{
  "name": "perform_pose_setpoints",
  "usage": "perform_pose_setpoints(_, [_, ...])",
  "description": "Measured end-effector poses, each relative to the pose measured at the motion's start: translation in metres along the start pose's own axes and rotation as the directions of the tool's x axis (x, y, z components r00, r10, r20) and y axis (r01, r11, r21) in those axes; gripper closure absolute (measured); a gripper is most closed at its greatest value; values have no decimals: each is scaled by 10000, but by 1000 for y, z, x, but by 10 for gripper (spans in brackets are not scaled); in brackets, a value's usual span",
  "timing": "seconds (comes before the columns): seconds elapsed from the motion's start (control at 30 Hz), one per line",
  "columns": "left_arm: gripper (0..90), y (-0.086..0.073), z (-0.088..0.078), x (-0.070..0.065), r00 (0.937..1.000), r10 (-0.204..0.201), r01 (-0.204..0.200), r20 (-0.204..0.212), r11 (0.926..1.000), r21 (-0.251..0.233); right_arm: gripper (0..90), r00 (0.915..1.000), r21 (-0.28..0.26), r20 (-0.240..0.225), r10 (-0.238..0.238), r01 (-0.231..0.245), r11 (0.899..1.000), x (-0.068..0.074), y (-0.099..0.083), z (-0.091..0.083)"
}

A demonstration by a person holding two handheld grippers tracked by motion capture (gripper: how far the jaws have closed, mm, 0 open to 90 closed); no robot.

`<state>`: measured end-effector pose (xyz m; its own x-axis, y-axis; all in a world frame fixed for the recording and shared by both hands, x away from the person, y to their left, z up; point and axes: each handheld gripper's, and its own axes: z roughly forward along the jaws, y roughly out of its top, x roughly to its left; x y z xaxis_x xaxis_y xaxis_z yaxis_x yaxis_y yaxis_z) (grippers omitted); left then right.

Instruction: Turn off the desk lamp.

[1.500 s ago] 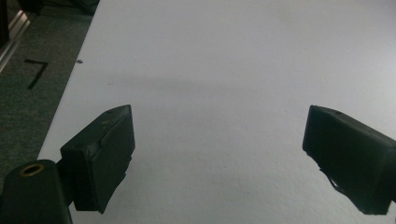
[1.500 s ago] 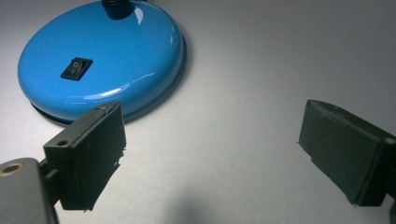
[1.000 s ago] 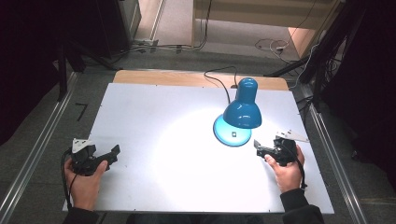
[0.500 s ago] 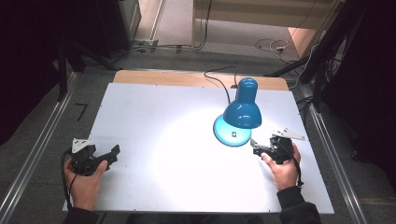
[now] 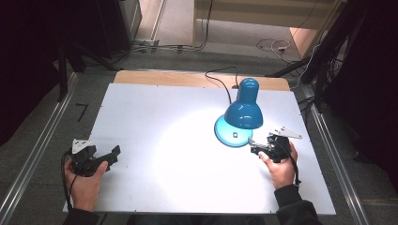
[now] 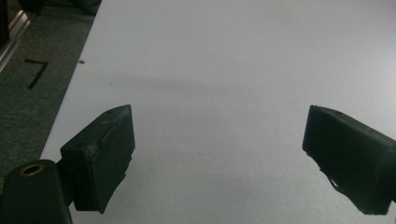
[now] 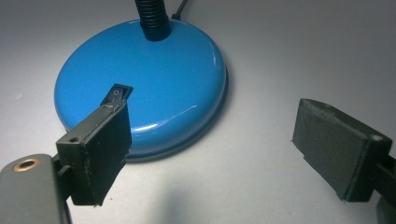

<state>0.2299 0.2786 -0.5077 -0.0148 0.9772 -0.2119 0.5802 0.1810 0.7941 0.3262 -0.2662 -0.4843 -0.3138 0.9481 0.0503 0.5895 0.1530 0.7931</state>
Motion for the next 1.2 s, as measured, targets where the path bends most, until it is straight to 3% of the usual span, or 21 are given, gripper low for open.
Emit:
perform_pose_setpoints(0.77, [102,0,0,0,10000,14,-14,6,10000,-1,149,9997,-55,-224,-112,111,9999,13,4,12])
perform_pose_setpoints(1.2, [102,0,0,0,10000,2,-2,7,10000,-14,298,9997,-342,-228,-124,116,9993,18,6,16])
